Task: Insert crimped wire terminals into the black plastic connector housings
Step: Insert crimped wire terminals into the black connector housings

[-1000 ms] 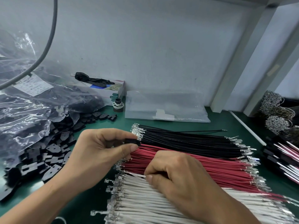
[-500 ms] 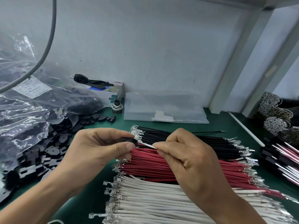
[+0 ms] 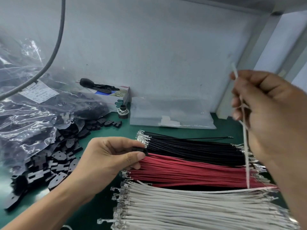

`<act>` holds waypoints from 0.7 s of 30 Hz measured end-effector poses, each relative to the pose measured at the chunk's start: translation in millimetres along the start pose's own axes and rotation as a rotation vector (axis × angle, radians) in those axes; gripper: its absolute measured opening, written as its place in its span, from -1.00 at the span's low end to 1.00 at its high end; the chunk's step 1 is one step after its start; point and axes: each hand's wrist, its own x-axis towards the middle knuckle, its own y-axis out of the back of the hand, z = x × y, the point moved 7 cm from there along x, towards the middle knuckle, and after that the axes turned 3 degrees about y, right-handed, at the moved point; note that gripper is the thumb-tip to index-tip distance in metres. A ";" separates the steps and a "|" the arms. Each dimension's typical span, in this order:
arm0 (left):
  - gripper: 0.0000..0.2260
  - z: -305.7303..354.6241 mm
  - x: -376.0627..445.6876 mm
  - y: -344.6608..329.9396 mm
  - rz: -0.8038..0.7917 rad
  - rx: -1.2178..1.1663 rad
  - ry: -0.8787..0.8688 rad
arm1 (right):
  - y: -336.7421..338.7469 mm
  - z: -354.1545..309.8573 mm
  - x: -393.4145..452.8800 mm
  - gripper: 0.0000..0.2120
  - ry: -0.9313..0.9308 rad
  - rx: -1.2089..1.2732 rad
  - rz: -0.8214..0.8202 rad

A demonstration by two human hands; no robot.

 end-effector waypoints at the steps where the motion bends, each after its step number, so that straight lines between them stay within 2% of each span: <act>1: -0.77 0.1 -0.4 -0.5 -0.002 0.000 0.004 | 5.9 -2.8 12.5 -0.88 -0.020 0.060 0.012; 3: -0.76 0.5 -1.7 -0.9 -0.009 0.014 0.009 | 22.9 -12.6 34.7 -0.91 -0.055 0.204 0.045; 6: -0.75 -0.6 -1.9 -1.2 -0.019 0.048 0.012 | 45.0 -29.6 59.2 -0.74 -0.042 0.174 0.058; 8: -0.76 -1.8 -1.2 -0.3 -0.014 0.071 0.014 | 35.5 -35.5 66.7 -0.86 -0.018 0.098 0.017; 10: -0.76 -1.6 -1.3 -0.5 -0.016 0.075 0.010 | 18.7 -47.4 64.0 -0.91 0.072 -0.102 -0.091; 12: -0.75 -0.6 -2.0 -0.5 -0.020 0.073 0.005 | 1.7 -68.3 56.7 -0.85 0.224 -0.338 -0.204; 15: -0.72 1.5 -2.4 0.0 -0.014 0.045 -0.005 | -30.9 -64.6 2.4 -0.89 0.465 -0.742 -0.416; 18: -0.73 4.9 -3.1 -0.9 -0.029 0.004 -0.015 | -64.4 -19.7 -76.4 -0.95 0.518 -0.810 -0.630; 21: -0.73 5.2 -3.2 -2.8 -0.048 -0.010 -0.015 | -65.3 13.8 -104.4 -0.93 0.447 -0.689 -0.605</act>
